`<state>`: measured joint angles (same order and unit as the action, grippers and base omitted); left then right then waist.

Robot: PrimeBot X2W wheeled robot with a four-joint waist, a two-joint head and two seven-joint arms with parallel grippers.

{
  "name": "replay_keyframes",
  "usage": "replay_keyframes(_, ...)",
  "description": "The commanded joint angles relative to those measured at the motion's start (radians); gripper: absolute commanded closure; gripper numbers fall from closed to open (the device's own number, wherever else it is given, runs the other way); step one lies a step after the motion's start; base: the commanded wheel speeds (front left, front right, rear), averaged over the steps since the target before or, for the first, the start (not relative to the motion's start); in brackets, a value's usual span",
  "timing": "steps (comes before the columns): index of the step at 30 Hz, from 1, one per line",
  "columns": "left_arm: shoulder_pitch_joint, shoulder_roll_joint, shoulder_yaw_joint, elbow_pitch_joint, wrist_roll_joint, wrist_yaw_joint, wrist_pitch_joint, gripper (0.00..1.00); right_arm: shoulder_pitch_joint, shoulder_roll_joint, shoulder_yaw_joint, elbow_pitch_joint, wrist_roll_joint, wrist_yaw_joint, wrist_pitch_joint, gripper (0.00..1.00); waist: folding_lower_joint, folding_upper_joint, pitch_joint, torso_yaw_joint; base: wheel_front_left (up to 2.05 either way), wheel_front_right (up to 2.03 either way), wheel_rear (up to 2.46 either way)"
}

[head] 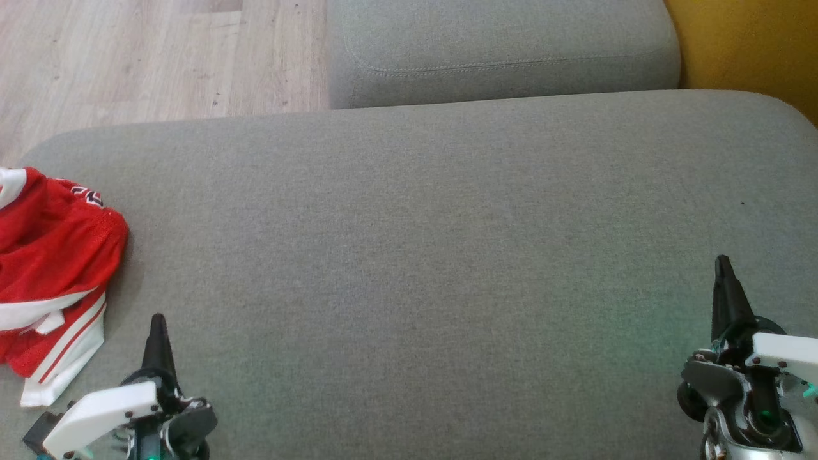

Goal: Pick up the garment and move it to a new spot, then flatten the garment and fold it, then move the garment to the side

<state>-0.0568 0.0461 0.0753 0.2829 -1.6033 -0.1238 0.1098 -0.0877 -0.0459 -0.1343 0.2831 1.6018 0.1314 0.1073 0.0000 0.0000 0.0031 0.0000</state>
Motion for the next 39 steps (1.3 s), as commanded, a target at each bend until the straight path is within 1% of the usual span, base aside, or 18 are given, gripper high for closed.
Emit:
replay_keyframes(1, -0.051, 0.004, 0.038, -0.038, -0.006, -0.007, 0.003, 1.00, -0.020, -0.004, 0.021, -0.038, 0.007, -0.001, 0.006, 1.00, 0.0000, 0.0000, 0.000, 0.000, 0.00, 0.00, 0.00)
replay_keyframes(3, -0.051, 0.004, 0.038, -0.038, -0.006, -0.007, 0.003, 1.00, -0.020, -0.004, 0.021, -0.038, 0.007, -0.001, 0.006, 1.00, 0.0000, 0.0000, 0.000, 0.000, 0.00, 0.00, 0.00)
replay_keyframes(4, 0.000, 0.000, 0.000, 0.000, 0.000, 0.000, 0.000, 0.00, 0.000, 0.000, 0.000, 0.000, 0.000, 0.000, 0.000, 0.00, 0.0000, 0.0000, 0.000, 0.000, 0.00, 0.00, 0.00)
replay_keyframes(8, 0.029, -0.002, -0.010, 0.058, 0.000, 0.001, 0.000, 0.00, 0.021, 0.005, 0.002, 0.064, 0.000, 0.000, 0.000, 0.00, 0.0000, 0.0000, 0.000, 0.000, 0.00, 0.00, 0.00)
replay_keyframes(15, 0.021, 0.005, -0.017, 0.068, 0.037, 0.000, -0.020, 0.00, 0.016, -0.001, 0.014, 0.063, -0.020, 0.000, -0.017, 0.00, 0.0000, 0.0000, 0.001, -0.001, 0.00, 0.00, 0.00)
replay_keyframes(25, -0.002, 0.020, -0.032, 0.070, 0.172, 0.004, -0.050, 0.00, -0.017, -0.030, 0.051, 0.077, -0.121, 0.000, -0.049, 0.00, 0.0000, 0.0000, 0.006, -0.004, 0.00, 0.00, 0.00)
replay_keyframes(39, -0.045, 0.036, -0.053, 0.082, 0.363, 0.008, -0.089, 0.00, -0.072, -0.034, 0.068, 0.113, -0.307, 0.000, -0.088, 0.00, 0.0000, 0.0000, 0.020, -0.004, 0.00, 0.00, 0.00)
